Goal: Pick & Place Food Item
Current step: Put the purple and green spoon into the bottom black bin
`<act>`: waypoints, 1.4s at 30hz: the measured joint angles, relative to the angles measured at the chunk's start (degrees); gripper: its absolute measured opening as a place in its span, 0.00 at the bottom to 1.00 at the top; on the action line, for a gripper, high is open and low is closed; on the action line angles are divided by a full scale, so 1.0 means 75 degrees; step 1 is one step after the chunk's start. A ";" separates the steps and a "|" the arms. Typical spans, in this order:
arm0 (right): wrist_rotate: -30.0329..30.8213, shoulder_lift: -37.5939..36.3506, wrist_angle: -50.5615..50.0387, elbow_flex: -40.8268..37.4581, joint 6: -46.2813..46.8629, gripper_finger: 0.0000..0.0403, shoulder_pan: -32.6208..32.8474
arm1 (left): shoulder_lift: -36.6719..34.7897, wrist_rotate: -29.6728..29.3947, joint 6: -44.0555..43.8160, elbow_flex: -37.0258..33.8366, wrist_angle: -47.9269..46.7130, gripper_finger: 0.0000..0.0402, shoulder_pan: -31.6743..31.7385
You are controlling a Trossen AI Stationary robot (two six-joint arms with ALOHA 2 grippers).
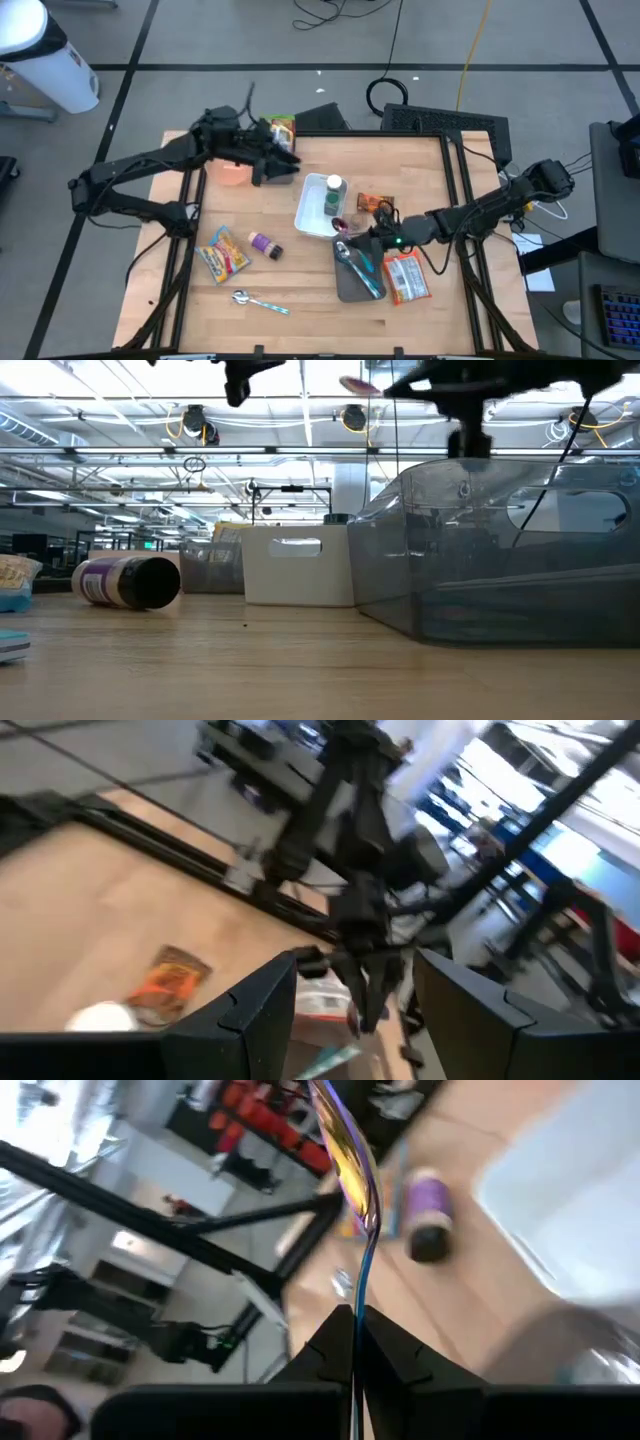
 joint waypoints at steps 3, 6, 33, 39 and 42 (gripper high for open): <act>-0.0189 -0.0003 0.0030 0.0278 -0.0428 0.00 -0.0215 | 0.0409 0.0167 -0.0071 0.0000 0.0197 0.52 -0.0295; -0.0310 0.0000 -0.0050 0.0454 -0.0728 0.00 -0.0410 | 0.0781 0.0360 -0.0221 0.0000 0.0492 0.52 -0.0531; -0.0913 0.0000 0.0033 0.0816 -0.1272 0.00 -0.1042 | 0.1962 -0.0101 -0.0933 0.0000 0.1686 0.52 -0.1354; -0.0910 0.0000 0.0053 0.0816 -0.1306 0.00 -0.1047 | 0.1967 -0.0142 -0.0947 0.0000 0.1653 0.48 -0.1353; -0.0911 0.0002 0.0043 0.0816 -0.1343 0.00 -0.1090 | 0.1967 -0.0237 -0.0947 0.0000 0.1662 0.39 -0.1357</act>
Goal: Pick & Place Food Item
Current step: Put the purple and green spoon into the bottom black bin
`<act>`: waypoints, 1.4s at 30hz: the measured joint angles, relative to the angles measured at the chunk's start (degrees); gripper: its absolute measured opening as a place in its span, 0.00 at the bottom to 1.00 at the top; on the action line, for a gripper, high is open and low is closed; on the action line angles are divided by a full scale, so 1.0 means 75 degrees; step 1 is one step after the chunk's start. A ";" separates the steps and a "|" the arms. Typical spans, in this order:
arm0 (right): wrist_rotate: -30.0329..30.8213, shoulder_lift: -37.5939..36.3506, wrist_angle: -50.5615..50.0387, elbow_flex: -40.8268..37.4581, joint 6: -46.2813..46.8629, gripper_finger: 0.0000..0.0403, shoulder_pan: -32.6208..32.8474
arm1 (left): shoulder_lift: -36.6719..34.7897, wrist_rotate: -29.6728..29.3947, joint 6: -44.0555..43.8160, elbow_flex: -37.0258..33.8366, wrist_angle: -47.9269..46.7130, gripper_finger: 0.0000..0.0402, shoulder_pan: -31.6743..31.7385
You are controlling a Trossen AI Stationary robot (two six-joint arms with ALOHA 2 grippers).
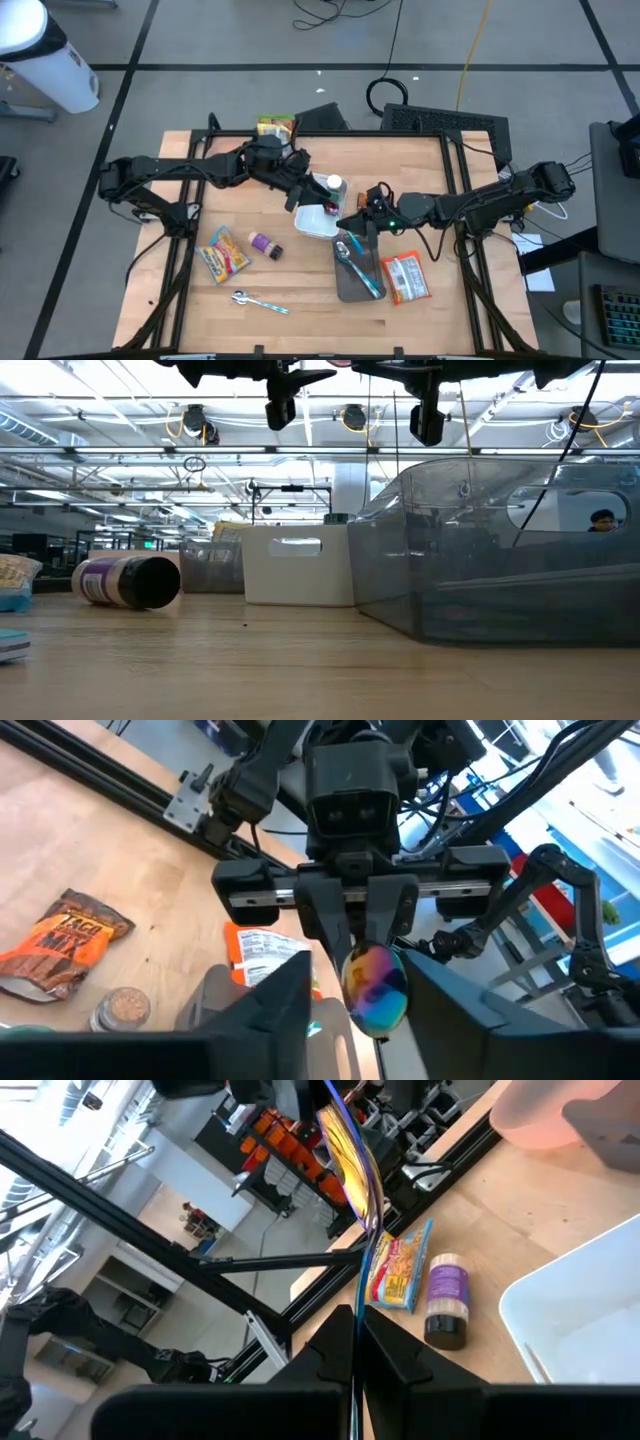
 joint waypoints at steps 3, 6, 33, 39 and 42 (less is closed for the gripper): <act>0.0007 0.0001 -0.0009 0.0000 -0.0007 0.00 -0.0066 | 0.0000 -0.0036 0.0000 0.0000 -0.0003 0.27 0.0009; 0.0004 0.0004 -0.0013 0.0000 -0.0008 0.00 -0.0144 | 0.0000 -0.0051 0.0000 0.0000 0.0000 0.16 0.0013; -0.0168 0.0004 0.0352 -0.0009 -0.0164 0.06 -0.0594 | -0.0006 -0.0454 0.0629 0.0000 0.0032 0.02 0.0031; -0.0119 0.0004 0.0813 -0.0009 -0.0613 0.17 -0.0788 | -0.0009 -0.0448 0.0627 0.0003 0.0154 0.01 0.0028; 0.0036 0.0004 0.0931 -0.0007 -0.0726 0.25 -0.0951 | -0.0009 -0.0382 0.0608 0.0003 0.0215 0.01 0.0025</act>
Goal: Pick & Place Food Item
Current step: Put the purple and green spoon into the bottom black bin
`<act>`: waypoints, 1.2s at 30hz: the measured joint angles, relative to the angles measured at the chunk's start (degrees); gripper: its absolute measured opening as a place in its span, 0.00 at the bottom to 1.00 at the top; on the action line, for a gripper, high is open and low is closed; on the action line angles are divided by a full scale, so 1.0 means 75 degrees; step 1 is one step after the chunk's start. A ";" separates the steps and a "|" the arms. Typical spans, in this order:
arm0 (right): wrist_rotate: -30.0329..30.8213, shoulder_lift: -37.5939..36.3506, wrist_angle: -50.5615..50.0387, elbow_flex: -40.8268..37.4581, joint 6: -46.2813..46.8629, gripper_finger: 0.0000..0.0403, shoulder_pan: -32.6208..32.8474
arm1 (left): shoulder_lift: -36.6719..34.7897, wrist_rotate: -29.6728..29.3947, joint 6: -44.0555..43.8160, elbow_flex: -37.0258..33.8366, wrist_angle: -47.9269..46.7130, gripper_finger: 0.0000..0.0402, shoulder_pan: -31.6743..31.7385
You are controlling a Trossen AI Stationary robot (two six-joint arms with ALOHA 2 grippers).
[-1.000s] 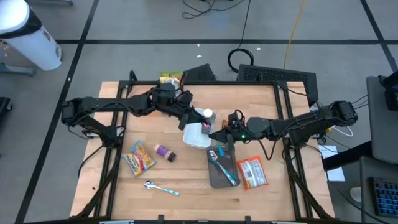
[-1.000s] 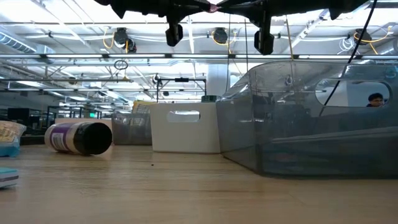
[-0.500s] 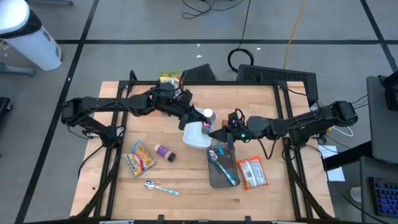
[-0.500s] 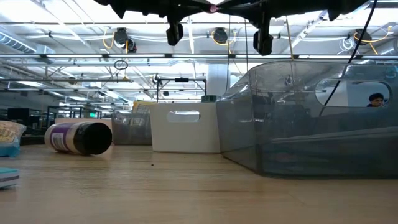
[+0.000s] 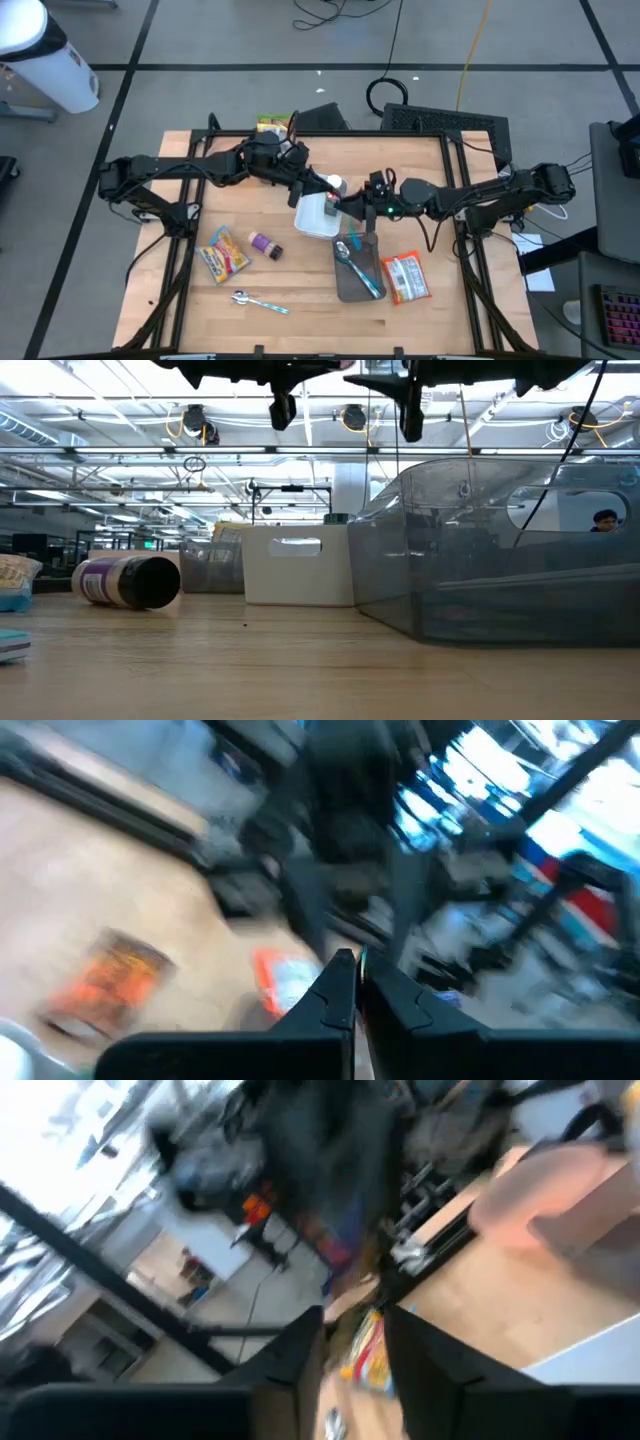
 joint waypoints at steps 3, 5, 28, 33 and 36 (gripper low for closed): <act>-0.0032 -0.0012 0.0039 0.0010 -0.0001 0.35 -0.0229 | 0.0009 0.0021 -0.0005 0.0012 -0.0014 0.01 -0.0014; -0.0236 -0.0012 0.0025 0.0010 -0.0001 0.42 -0.0435 | 0.0009 0.0022 0.0019 0.0090 -0.0157 0.01 0.0027; -0.1034 -0.0493 0.2604 0.1126 -0.1999 0.59 -0.2405 | 0.0000 -0.0596 0.1538 0.2520 -0.4425 0.01 0.2040; 0.0627 -0.0596 -0.3832 0.3948 -0.5616 0.57 -0.1625 | 0.0000 -0.0584 0.1122 0.2684 -0.4380 0.01 0.2493; 0.2178 -0.0147 -0.6017 0.5470 -0.6506 0.57 -0.1147 | 0.0000 -0.0590 0.0735 0.2684 -0.4129 0.01 0.2662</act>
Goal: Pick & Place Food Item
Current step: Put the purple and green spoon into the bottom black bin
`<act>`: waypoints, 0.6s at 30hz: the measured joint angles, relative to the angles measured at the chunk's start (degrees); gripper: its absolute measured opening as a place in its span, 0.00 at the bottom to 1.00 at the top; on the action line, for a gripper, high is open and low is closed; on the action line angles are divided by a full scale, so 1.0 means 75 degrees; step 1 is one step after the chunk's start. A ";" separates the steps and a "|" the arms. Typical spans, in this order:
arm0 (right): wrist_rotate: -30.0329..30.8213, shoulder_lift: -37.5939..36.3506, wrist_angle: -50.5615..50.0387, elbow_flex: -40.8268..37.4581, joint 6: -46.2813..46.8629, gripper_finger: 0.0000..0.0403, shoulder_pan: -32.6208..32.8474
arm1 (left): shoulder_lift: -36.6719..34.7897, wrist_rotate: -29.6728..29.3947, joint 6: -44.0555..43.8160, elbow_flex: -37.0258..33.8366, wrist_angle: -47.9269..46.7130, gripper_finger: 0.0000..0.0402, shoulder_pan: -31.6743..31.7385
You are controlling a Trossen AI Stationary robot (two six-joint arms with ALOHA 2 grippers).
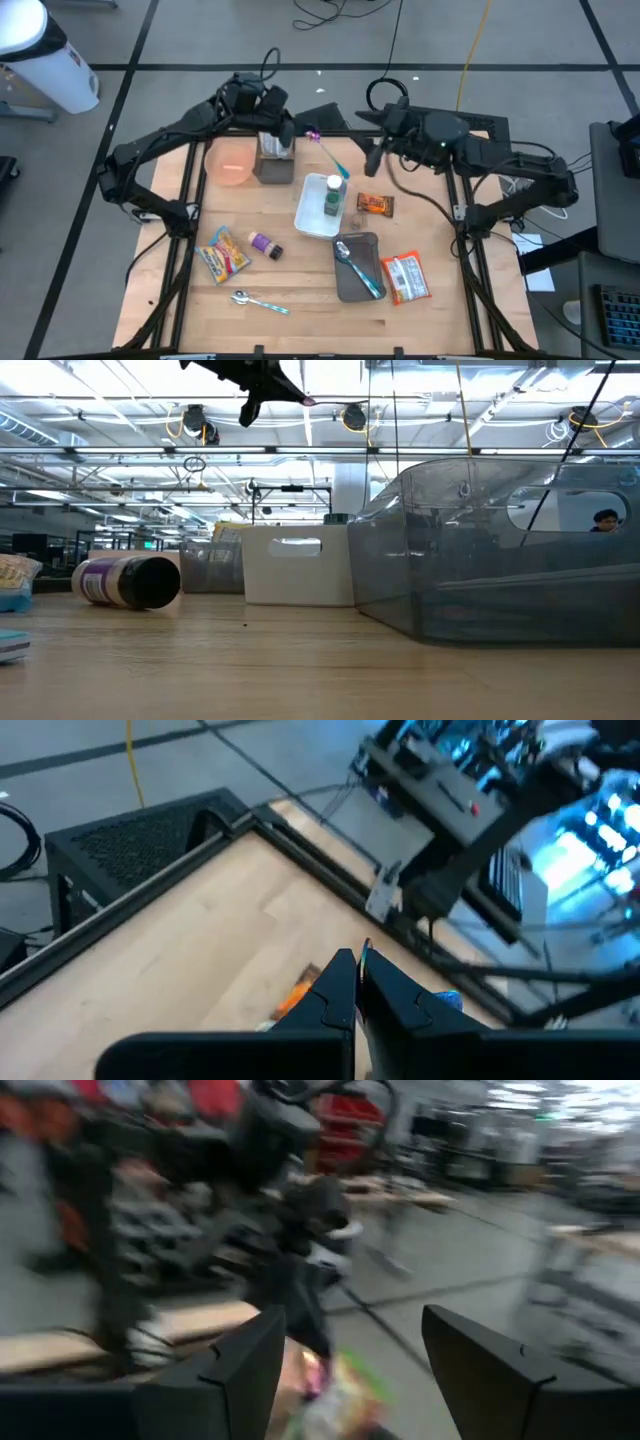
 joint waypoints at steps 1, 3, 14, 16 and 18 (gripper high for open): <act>0.0401 0.0169 -0.0358 0.0373 -0.0189 0.57 0.0137 | 0.0000 -0.0001 -0.0123 0.0000 0.0124 0.01 0.0027; 0.1066 0.0485 -0.0893 0.0925 -0.0537 0.57 0.0415 | 0.0000 -0.0001 -0.0427 0.0000 0.0446 0.01 0.0081; 0.3472 0.2034 -0.1425 0.1511 -0.1693 0.58 0.1210 | 0.0000 -0.0928 -0.1268 0.0000 0.0973 0.01 -0.0133; 0.3618 0.2124 -0.1414 0.1511 -0.1641 0.58 0.1237 | 0.0000 -0.0980 -0.1269 0.0000 0.0928 0.01 -0.0181; 0.3605 0.2153 -0.1413 0.1511 -0.1446 0.57 0.1239 | 0.0000 -0.1039 -0.1267 0.0000 0.0912 0.01 -0.0234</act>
